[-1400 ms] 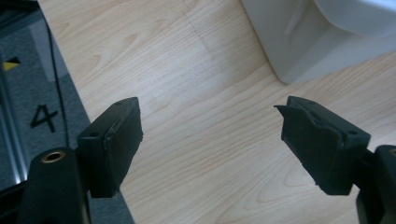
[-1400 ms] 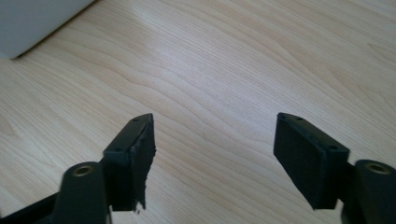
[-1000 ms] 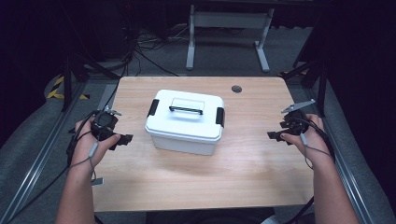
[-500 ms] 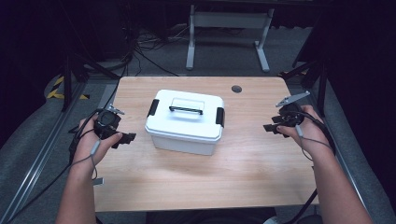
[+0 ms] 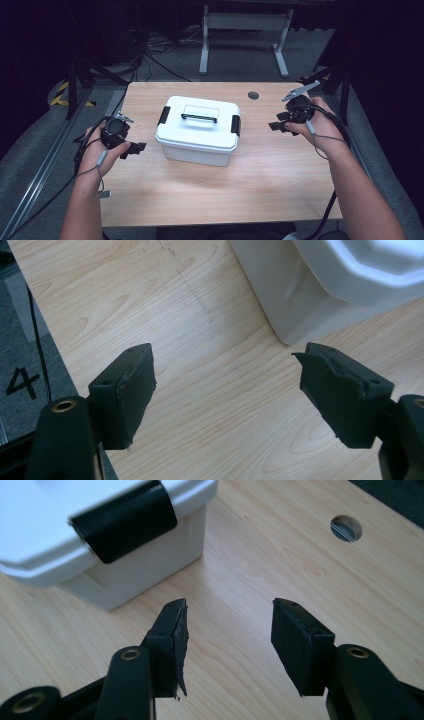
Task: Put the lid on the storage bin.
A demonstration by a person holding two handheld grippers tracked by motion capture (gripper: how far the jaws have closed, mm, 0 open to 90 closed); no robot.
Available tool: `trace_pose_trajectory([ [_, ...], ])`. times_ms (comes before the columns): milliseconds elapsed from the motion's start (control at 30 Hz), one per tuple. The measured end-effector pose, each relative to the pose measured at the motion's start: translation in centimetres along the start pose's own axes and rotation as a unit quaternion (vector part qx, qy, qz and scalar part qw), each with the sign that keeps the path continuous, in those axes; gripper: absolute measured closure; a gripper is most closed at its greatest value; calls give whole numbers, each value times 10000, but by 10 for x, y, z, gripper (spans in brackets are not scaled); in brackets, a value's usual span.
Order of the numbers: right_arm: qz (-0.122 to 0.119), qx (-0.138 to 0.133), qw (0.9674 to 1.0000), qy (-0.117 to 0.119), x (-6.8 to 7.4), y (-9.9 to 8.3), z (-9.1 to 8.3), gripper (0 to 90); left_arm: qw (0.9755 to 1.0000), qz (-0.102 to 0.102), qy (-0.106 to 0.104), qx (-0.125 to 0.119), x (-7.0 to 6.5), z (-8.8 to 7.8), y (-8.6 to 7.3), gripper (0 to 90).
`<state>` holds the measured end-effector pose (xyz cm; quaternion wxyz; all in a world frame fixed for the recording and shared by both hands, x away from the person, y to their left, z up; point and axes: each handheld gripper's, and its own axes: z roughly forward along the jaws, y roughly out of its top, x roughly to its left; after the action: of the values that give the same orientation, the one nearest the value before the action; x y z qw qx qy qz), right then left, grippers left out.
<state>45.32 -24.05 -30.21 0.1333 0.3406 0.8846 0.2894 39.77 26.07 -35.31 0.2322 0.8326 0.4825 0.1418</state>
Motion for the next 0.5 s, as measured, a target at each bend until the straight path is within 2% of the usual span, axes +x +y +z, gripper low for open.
trace_pose_trajectory([
  [167,-304,-116,9995,17,11,20,0,501,10000,55,25,-16,0,0,0,228],
  [267,-392,-257,9987,177,21,30,1,513,10000,49,5,-14,0,0,0,228],
  [433,-553,-236,9980,193,34,46,5,518,10000,42,-16,11,-2,1,0,227],
  [500,-601,-203,9977,221,38,51,7,516,10000,97,-4,11,-1,1,0,227],
])
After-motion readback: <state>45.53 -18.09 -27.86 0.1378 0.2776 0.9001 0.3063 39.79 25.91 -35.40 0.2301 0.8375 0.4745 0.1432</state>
